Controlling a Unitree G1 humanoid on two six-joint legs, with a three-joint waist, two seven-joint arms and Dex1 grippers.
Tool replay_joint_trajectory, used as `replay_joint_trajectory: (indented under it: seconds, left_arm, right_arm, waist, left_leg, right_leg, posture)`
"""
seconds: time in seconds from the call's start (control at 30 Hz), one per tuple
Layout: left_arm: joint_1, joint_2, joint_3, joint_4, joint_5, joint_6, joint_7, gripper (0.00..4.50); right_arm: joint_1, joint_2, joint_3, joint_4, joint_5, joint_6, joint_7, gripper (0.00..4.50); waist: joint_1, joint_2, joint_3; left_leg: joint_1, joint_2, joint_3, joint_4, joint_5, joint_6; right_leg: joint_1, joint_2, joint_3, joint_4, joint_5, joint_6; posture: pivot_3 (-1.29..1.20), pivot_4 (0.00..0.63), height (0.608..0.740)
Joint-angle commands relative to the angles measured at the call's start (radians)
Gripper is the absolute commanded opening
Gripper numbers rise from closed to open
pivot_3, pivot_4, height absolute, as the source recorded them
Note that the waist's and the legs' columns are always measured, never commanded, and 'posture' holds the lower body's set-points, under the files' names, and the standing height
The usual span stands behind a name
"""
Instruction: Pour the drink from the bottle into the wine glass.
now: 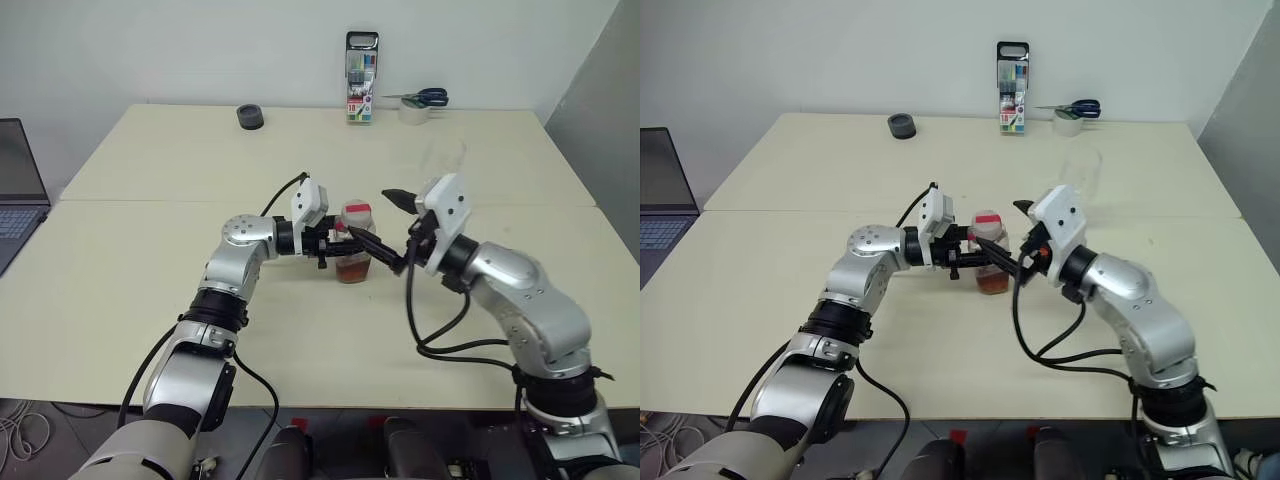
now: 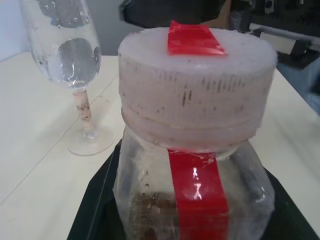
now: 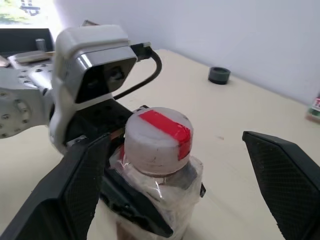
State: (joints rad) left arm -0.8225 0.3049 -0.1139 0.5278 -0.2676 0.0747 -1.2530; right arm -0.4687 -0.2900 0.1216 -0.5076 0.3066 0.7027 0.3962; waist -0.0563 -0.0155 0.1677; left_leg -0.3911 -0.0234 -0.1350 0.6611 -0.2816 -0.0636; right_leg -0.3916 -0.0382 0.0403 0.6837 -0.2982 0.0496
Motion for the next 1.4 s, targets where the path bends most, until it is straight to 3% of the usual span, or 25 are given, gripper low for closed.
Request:
replay_joint_trajectory:
  seconds: [0.03, 0.67, 0.87, 0.9, 1.03, 1.1, 1.2, 1.4]
  left_arm:
    - [-0.036, -0.005, 0.011, -0.002, -0.006, -0.025, -0.006, 1.79]
    - [-0.043, -0.002, 0.005, 0.015, 0.005, -0.039, -0.023, 1.79]
    - [-0.041, 0.003, 0.006, 0.013, 0.008, -0.039, -0.025, 1.79]
    - [-0.041, 0.003, 0.005, 0.012, 0.008, -0.039, -0.026, 1.79]
    - [-0.039, 0.005, 0.003, 0.006, 0.009, -0.036, -0.029, 1.79]
    - [-0.039, 0.005, 0.002, 0.005, 0.009, -0.035, -0.03, 1.79]
    - [-0.039, 0.009, 0.002, -0.002, 0.007, -0.03, -0.033, 1.78]
    - [-0.023, 0.022, 0.005, -0.033, 0.003, -0.025, -0.031, 1.78]
  right_arm:
    - [0.0, 0.034, 0.032, -0.048, -0.042, -0.024, -0.063, 4.5]
    - [-0.015, 0.165, 0.053, 0.055, -0.104, -0.09, -0.149, 4.5]
    - [-0.016, 0.165, 0.054, 0.064, -0.103, -0.103, -0.139, 3.15]
    - [-0.016, 0.164, 0.055, 0.064, -0.102, -0.103, -0.135, 2.71]
    - [-0.011, 0.15, 0.061, 0.057, -0.093, -0.11, -0.107, 2.63]
    - [-0.016, 0.127, 0.058, 0.061, -0.082, -0.133, -0.065, 2.63]
    - [-0.066, 0.016, 0.033, 0.118, -0.011, -0.191, 0.142, 1.92]
    - [-0.255, -0.157, 0.056, 0.366, 0.081, -0.198, 0.499, 1.88]
  waist:
    - [0.0, 0.0, 0.0]
    - [-0.001, 0.0, 0.0]
    - [-0.002, 0.0, 0.0]
    - [-0.002, 0.0, 0.0]
    - [-0.002, 0.0, 0.0]
    - [-0.002, 0.0, 0.0]
    - [-0.002, 0.0, 0.0]
    - [-0.004, 0.001, 0.0]
  left_leg:
    - [0.0, 0.0, 0.0, 0.0, 0.0, 0.0]
    - [0.0, 0.0, 0.0, 0.0, 0.0, 0.0]
    - [0.0, 0.0, 0.0, 0.0, 0.0, 0.0]
    - [0.0, 0.0, 0.0, 0.0, 0.0, 0.0]
    - [0.0, 0.0, 0.0, 0.0, 0.0, 0.0]
    - [0.0, 0.0, 0.0, 0.0, 0.0, 0.0]
    - [0.0, -0.001, 0.0, 0.0, 0.0, 0.0]
    - [0.001, 0.0, 0.002, 0.0, -0.002, 0.003]
  right_leg:
    - [0.0, 0.0, 0.0, 0.0, 0.0, 0.0]
    - [0.0, 0.0, 0.0, 0.0, 0.0, 0.0]
    - [0.0, 0.0, 0.0, 0.0, 0.0, 0.0]
    - [0.0, 0.0, 0.0, 0.0, 0.0, 0.0]
    - [0.0, 0.0, 0.0, 0.0, 0.0, 0.0]
    - [0.0, 0.0, 0.0, 0.0, 0.0, 0.0]
    - [0.001, 0.0, 0.0, -0.001, 0.0, 0.0]
    - [0.002, 0.001, -0.002, -0.001, 0.0, 0.0]
  posture:
    - [0.0, 0.15, 0.74]
    - [0.0, 0.15, 0.74]
    - [0.0, 0.15, 0.74]
    - [0.0, 0.15, 0.74]
    - [0.0, 0.15, 0.74]
    - [0.0, 0.15, 0.74]
    - [0.0, 0.15, 0.74]
    - [0.0, 0.15, 0.74]
